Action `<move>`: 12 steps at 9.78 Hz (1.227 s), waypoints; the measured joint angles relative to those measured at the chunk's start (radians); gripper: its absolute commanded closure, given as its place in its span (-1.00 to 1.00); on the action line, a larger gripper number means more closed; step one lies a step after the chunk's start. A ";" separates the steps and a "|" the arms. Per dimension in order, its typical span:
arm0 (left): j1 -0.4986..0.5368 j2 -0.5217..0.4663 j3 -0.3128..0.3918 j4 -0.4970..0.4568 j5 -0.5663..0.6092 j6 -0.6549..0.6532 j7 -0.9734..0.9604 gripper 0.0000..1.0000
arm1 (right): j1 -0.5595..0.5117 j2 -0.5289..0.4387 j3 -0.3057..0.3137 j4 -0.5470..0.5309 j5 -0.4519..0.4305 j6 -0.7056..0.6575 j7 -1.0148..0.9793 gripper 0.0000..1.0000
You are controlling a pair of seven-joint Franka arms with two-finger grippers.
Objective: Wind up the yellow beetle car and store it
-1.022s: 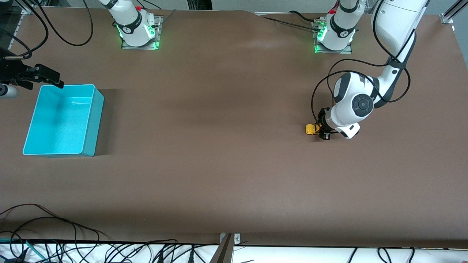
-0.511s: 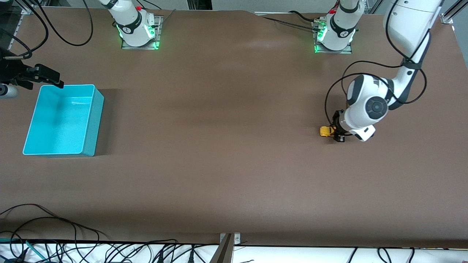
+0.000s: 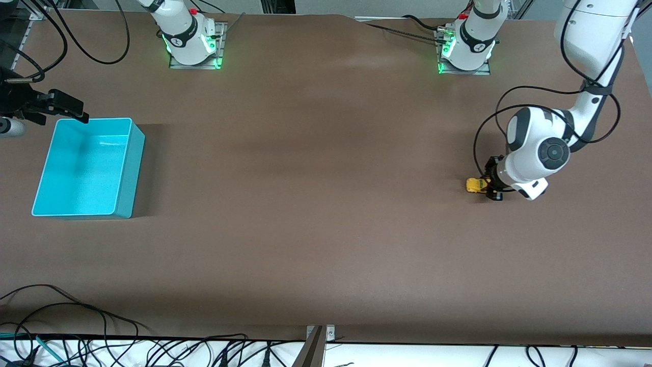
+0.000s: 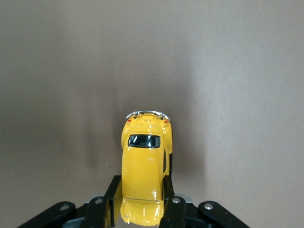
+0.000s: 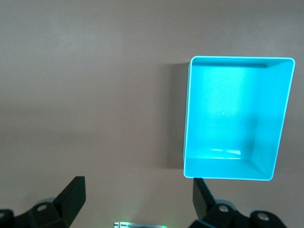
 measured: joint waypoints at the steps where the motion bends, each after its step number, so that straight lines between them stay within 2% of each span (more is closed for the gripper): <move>1: 0.025 0.002 0.001 0.003 0.018 0.000 0.005 1.00 | 0.000 0.000 0.000 0.000 0.000 0.000 0.000 -1.00; 6: 0.130 0.024 0.004 0.040 0.042 -0.012 0.042 1.00 | 0.000 0.000 0.000 0.000 0.001 0.000 0.000 -1.00; 12: 0.201 0.047 0.005 0.080 0.042 -0.025 0.117 1.00 | 0.000 0.000 0.000 0.000 0.011 0.000 0.000 -1.00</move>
